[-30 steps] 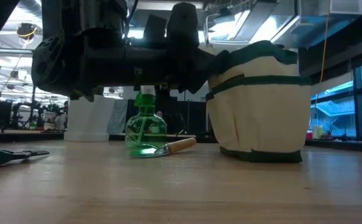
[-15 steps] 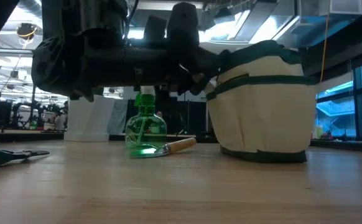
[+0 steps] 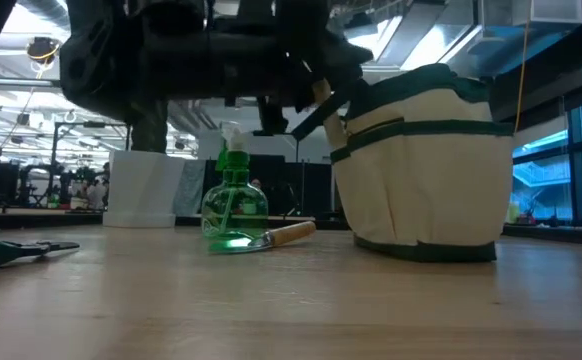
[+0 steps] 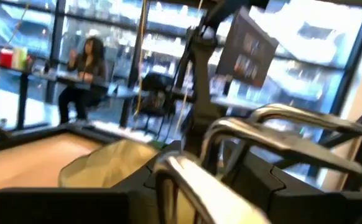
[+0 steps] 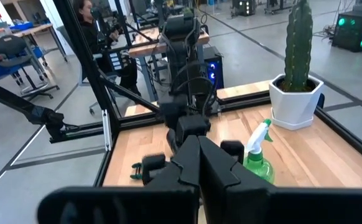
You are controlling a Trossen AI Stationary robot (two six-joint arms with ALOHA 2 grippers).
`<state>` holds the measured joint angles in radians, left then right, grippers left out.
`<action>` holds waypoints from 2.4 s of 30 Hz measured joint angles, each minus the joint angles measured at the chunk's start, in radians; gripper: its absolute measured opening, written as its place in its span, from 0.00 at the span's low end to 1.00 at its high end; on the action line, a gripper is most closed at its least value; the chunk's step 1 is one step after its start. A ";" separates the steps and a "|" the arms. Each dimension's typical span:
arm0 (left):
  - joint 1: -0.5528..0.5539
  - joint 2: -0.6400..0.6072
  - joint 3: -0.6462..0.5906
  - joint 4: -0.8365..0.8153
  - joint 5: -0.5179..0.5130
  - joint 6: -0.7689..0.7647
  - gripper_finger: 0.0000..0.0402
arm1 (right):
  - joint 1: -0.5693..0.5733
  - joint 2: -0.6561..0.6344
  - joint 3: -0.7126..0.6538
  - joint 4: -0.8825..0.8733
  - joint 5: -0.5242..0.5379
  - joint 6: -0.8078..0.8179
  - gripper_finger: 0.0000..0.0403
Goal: Pick & Place Garden tools in Gardening bag
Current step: Put the brown hand rake into the light brown gardening bag
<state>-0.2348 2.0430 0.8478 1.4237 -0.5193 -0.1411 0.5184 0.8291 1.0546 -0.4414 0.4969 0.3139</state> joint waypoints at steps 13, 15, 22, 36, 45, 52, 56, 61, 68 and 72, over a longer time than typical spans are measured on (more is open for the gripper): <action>0.006 -0.015 -0.001 -0.105 0.029 -0.055 0.09 | 0.000 -0.016 0.000 -0.004 -0.003 -0.014 0.00; 0.013 -0.015 -0.001 -0.112 0.064 -0.064 0.09 | 0.000 -0.018 0.000 -0.005 -0.003 -0.015 0.00; 0.022 -0.015 -0.001 -0.118 0.103 -0.066 0.15 | 0.000 -0.018 0.000 -0.004 -0.003 -0.034 0.00; 0.022 -0.015 -0.001 -0.119 0.143 -0.161 0.39 | 0.000 -0.020 0.000 -0.004 -0.003 -0.035 0.00; 0.014 -0.015 -0.001 -0.151 0.037 -0.186 0.61 | 0.000 -0.020 0.000 -0.028 -0.003 -0.024 0.00; -0.007 -0.015 -0.001 -0.149 0.004 -0.265 0.73 | 0.000 -0.020 0.000 -0.027 -0.002 -0.034 0.00; -0.024 -0.040 -0.001 -0.151 -0.056 -0.227 0.76 | 0.000 -0.020 0.000 -0.027 -0.003 -0.034 0.00; -0.056 -0.078 0.000 -0.183 -0.253 -0.173 0.76 | 0.000 -0.020 0.000 -0.027 -0.014 -0.033 0.00; -0.067 -0.088 0.000 -0.336 -0.283 -0.256 0.76 | 0.000 -0.022 0.000 -0.026 -0.029 -0.035 0.00; -0.063 -0.088 0.000 -0.443 -0.292 -0.366 0.76 | 0.000 -0.022 0.000 -0.025 -0.030 -0.042 0.00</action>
<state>-0.2979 1.9549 0.8476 0.9802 -0.8112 -0.5067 0.5182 0.8066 1.0546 -0.4660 0.4671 0.2724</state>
